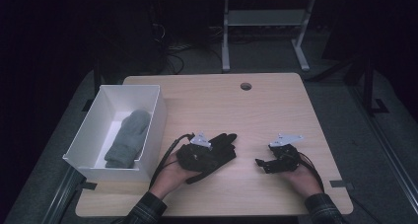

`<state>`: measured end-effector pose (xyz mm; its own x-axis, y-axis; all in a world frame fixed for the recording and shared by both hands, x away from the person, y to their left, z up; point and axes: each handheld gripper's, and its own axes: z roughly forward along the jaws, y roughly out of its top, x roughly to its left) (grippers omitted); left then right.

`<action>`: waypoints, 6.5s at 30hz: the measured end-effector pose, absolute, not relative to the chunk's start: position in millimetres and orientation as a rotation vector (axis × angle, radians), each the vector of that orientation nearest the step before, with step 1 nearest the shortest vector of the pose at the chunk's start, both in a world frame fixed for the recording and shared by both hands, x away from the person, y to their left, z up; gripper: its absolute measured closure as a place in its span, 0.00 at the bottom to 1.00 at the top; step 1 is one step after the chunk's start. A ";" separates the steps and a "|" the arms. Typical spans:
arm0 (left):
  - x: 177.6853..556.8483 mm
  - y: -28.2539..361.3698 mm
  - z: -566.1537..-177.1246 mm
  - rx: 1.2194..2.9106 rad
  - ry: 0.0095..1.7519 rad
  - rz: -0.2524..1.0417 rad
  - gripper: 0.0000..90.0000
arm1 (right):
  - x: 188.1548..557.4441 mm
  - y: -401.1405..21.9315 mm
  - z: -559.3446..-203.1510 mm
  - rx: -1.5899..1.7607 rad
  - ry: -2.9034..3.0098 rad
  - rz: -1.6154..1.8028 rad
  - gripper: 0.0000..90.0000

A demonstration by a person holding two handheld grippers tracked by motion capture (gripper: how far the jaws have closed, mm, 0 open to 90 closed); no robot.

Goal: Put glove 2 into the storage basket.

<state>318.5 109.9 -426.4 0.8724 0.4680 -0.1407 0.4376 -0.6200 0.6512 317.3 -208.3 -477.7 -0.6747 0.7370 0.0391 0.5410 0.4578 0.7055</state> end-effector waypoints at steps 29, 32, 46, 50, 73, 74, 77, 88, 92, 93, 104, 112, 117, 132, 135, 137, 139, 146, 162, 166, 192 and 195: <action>348.9 112.1 -454.5 2.385 0.685 0.187 0.22 | 315.7 -207.6 -481.4 1.088 2.411 1.069 0.20; 349.0 113.1 -456.3 2.377 0.687 0.172 0.23 | 315.7 -207.6 -481.4 1.085 2.410 1.068 0.20; 354.4 116.5 -463.4 2.360 0.715 0.113 0.18 | 315.4 -207.1 -481.5 1.085 2.410 1.068 0.20; 352.6 116.8 -462.1 2.354 0.691 0.089 0.26 | 315.5 -207.1 -481.5 1.083 2.408 1.068 0.20; 339.4 104.4 -430.8 2.371 0.640 0.032 0.75 | 315.3 -206.4 -481.4 1.084 2.412 1.066 0.19; 339.4 104.4 -430.8 2.371 0.640 0.032 0.75 | 315.3 -206.4 -481.4 1.084 2.412 1.066 0.19; 337.5 107.5 -421.3 2.349 0.672 0.030 0.75 | 315.4 -206.3 -481.2 1.083 2.417 1.064 0.19; 338.8 124.1 -373.2 2.286 0.734 0.065 0.75 | 315.5 -205.8 -481.4 1.083 2.416 1.069 0.19; 342.3 131.0 -348.4 2.269 0.755 0.069 0.75 | 315.5 -205.7 -481.4 1.082 2.416 1.070 0.19; 343.5 133.1 -343.7 2.267 0.751 0.075 0.75 | 315.4 -205.5 -481.3 1.086 2.416 1.070 0.19; 355.8 177.4 -297.3 2.193 0.831 0.153 0.75 | 315.5 -205.5 -481.4 1.083 2.417 1.070 0.19; 363.3 228.3 -282.9 2.121 0.952 0.239 0.75 | 315.6 -205.3 -481.4 1.082 2.416 1.071 0.19; 363.9 265.9 -283.0 2.074 1.054 0.282 0.75 | 315.5 -205.3 -481.4 1.082 2.416 1.071 0.19; 368.0 335.0 -333.1 2.023 1.340 0.315 0.75 | 315.5 -205.2 -481.4 1.084 2.415 1.069 0.19; 371.6 339.9 -345.9 2.028 1.384 0.309 0.75 | 315.5 -205.2 -481.4 1.084 2.415 1.069 0.19; 373.4 341.7 -354.3 2.038 1.402 0.304 0.75 | 315.5 -205.2 -481.4 1.084 2.415 1.069 0.19; 375.5 343.8 -361.5 2.057 1.418 0.308 0.75 | 315.5 -205.2 -481.4 1.084 2.416 1.069 0.19; 381.6 349.8 -377.7 2.077 1.456 0.302 0.65 | 315.5 -205.2 -481.4 1.084 2.415 1.070 0.19; 382.7 335.1 -334.1 2.057 1.375 0.429 0.29 | 315.4 -205.1 -481.4 1.085 2.415 1.069 0.19; 380.9 319.8 -322.6 2.047 1.301 0.411 0.29 | 315.3 -205.1 -481.3 1.086 2.416 1.069 0.19; 355.5 182.3 -325.3 2.099 0.919 0.249 0.27 | 315.2 -204.9 -481.3 1.086 2.415 1.072 0.19; 352.2 167.6 -333.3 2.113 0.898 0.239 0.27 | 315.2 -205.0 -481.5 1.081 2.417 1.073 0.19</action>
